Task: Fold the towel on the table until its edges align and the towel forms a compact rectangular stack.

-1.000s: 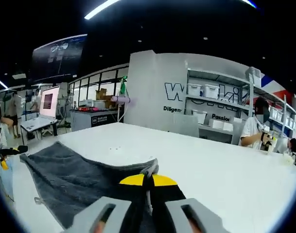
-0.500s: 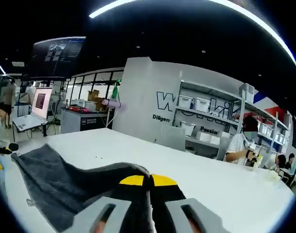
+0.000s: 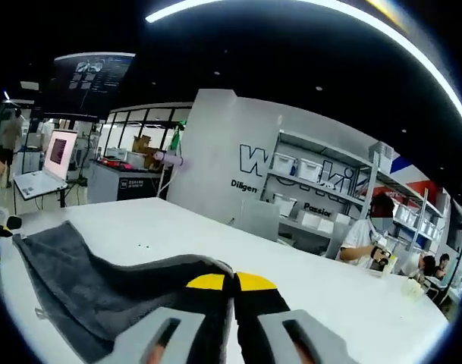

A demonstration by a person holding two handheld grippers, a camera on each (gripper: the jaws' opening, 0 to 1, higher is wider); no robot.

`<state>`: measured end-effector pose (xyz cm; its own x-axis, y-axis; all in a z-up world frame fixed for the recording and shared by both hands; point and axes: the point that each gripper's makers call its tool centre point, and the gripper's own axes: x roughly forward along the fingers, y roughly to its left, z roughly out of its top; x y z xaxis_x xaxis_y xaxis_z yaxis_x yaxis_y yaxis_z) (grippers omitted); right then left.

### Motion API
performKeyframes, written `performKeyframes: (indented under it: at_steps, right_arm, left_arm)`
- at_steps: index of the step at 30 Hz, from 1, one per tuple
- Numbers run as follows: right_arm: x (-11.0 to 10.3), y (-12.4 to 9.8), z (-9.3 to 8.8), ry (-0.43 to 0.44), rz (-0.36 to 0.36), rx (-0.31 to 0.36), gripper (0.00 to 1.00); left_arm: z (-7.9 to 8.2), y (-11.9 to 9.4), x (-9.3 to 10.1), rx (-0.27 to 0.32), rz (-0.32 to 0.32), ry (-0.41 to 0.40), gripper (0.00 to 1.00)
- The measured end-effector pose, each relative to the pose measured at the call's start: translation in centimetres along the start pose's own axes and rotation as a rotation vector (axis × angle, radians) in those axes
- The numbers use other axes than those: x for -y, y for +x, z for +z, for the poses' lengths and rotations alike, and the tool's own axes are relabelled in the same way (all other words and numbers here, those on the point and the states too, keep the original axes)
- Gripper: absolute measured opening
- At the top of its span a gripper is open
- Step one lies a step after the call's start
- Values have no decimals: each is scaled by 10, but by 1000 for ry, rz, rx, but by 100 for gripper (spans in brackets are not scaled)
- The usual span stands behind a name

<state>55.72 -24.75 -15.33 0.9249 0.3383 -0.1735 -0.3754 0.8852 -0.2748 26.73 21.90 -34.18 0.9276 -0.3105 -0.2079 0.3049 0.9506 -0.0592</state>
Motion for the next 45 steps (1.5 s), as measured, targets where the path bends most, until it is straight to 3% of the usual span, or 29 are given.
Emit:
performKeyframes:
  at_steps: [8,17,45]
  right_arm:
    - [12,28,-38,6,-30,-97,3]
    - [14,51,-71,29,-39,-156,3]
    - [26,101,-170,105,-100,-367,3]
  left_arm:
    - [-2,-4,-5,-3,16,-6,97]
    - [-4,-6,-9,-7,30,-9,97]
    - [-6,-14,-15,-19,55,-15,97]
